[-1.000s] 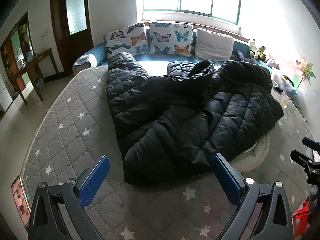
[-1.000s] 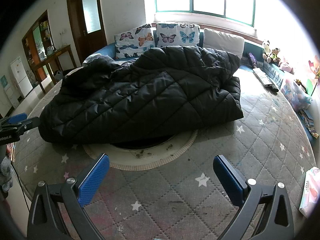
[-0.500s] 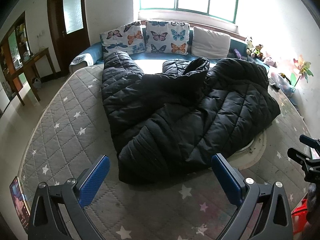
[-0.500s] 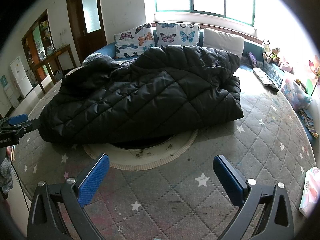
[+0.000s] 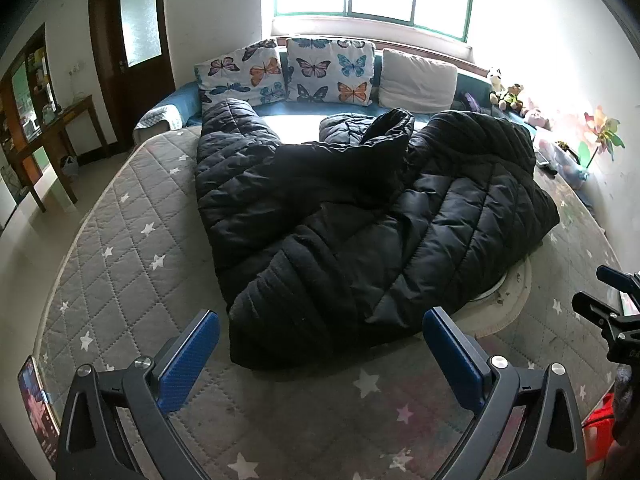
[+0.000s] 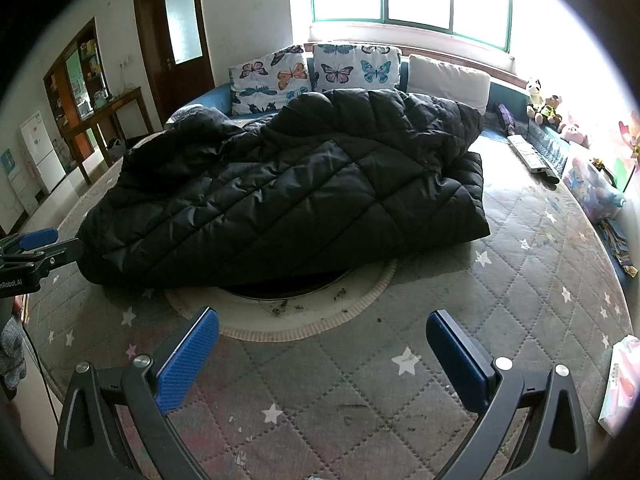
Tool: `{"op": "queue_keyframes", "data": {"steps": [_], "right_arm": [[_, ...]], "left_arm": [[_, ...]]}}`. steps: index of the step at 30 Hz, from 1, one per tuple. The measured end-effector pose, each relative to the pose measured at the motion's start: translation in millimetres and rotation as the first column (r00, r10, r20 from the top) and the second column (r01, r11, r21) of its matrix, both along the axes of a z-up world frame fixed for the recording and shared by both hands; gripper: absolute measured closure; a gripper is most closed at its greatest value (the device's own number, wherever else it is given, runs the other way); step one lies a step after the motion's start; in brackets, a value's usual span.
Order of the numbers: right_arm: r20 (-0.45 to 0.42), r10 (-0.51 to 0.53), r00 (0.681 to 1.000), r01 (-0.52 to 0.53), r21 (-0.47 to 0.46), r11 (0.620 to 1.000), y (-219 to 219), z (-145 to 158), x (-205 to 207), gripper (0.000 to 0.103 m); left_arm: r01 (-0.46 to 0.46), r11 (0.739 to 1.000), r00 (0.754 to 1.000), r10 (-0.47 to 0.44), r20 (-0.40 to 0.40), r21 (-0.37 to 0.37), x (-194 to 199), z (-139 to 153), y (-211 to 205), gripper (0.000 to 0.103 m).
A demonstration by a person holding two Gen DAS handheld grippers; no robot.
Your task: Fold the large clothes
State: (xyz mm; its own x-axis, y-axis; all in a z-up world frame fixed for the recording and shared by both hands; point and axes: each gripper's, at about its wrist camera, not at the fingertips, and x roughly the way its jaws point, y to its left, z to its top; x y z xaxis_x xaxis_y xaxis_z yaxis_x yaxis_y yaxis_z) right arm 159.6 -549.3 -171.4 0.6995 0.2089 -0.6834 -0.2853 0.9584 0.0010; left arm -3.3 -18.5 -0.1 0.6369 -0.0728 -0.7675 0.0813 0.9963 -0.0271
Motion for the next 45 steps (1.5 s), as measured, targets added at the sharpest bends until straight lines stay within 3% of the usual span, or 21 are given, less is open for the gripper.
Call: {"op": "queue_keyframes", "data": {"steps": [26, 30, 34, 37, 39, 42, 45], "right_arm": [[-0.013, 0.000, 1.000, 0.000, -0.006, 1.000, 4, -4, 10, 0.000], [-0.010, -0.003, 1.000, 0.003, -0.012, 1.000, 3, -3, 13, 0.000], [-0.010, -0.005, 1.000, 0.005, -0.018, 1.000, 1, -3, 16, 0.000], [-0.011, -0.008, 1.000, 0.008, -0.015, 1.000, 0, -3, 16, 0.000], [-0.013, -0.007, 1.000, 0.007, -0.012, 1.000, -1, -3, 16, 0.000], [-0.015, -0.014, 1.000, 0.014, -0.012, 1.000, -3, -4, 17, 0.000], [-0.017, -0.020, 1.000, 0.020, -0.008, 1.000, -6, -3, 18, 0.000]], "left_arm": [[0.012, 0.999, 0.999, -0.014, -0.037, -0.038, 26, -6, 3, 0.000], [0.033, 0.999, 0.999, -0.033, -0.008, -0.030, 40, 5, 0, 0.000], [0.069, 0.997, 0.997, -0.068, 0.040, -0.021, 59, 23, -7, 0.000], [0.120, 0.992, 0.990, -0.123, 0.067, 0.036, 82, 35, -19, 0.000], [0.202, 0.978, 0.976, -0.205, 0.071, 0.043, 97, 41, -30, 0.000], [0.291, 0.956, 0.956, -0.292, 0.016, 0.015, 127, 39, -43, 0.000], [0.306, 0.952, 0.951, -0.305, -0.048, 0.014, 152, 27, -52, 0.000]]}}
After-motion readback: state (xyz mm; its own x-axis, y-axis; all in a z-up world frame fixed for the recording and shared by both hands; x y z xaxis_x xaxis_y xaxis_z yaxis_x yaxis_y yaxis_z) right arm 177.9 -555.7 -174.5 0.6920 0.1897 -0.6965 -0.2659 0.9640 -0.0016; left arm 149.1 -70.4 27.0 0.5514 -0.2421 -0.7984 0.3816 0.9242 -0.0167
